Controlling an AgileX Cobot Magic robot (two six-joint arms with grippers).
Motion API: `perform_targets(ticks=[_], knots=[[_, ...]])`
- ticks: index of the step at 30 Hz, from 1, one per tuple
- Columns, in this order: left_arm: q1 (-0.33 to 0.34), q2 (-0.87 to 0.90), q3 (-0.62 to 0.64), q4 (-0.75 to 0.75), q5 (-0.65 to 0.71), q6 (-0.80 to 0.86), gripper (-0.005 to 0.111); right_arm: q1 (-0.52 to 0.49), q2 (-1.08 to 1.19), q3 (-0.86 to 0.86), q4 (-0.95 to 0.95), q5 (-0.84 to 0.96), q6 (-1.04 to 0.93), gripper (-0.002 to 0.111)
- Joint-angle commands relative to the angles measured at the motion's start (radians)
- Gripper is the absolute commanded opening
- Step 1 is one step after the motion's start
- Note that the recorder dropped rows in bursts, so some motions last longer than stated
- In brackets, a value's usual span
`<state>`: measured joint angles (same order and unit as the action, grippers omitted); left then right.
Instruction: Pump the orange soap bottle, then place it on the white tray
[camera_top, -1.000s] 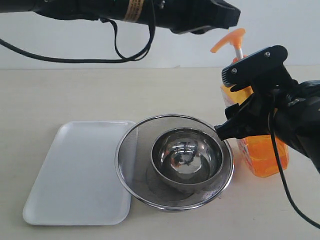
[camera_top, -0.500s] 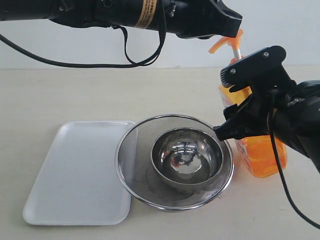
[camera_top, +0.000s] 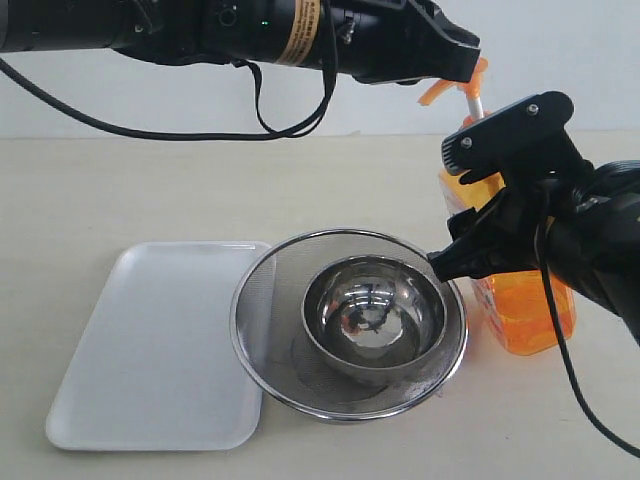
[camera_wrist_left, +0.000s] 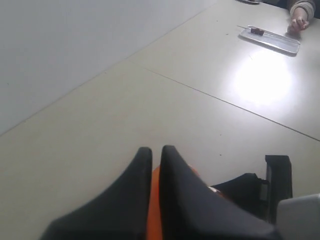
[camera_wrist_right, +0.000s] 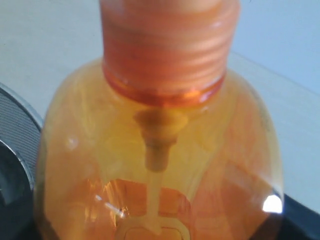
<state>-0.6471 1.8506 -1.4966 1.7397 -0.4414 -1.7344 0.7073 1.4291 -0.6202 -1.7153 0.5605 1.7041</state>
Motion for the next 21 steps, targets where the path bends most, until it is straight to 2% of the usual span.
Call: perform_targets(ticks=[1, 11, 21], knots=[[-0.004, 0.020, -0.001, 0.005, -0.029, 0.001, 0.005, 0.000, -0.010, -0.009, -0.029, 0.022, -0.013, 0.000], [-0.004, 0.022, 0.010, 0.005, -0.041, 0.001, 0.005, 0.000, -0.010, -0.009, -0.029, 0.022, -0.014, 0.000], [-0.004, 0.022, 0.116, 0.005, -0.036, 0.001, 0.005, 0.000, -0.010, -0.009, -0.029, 0.022, -0.016, 0.000]])
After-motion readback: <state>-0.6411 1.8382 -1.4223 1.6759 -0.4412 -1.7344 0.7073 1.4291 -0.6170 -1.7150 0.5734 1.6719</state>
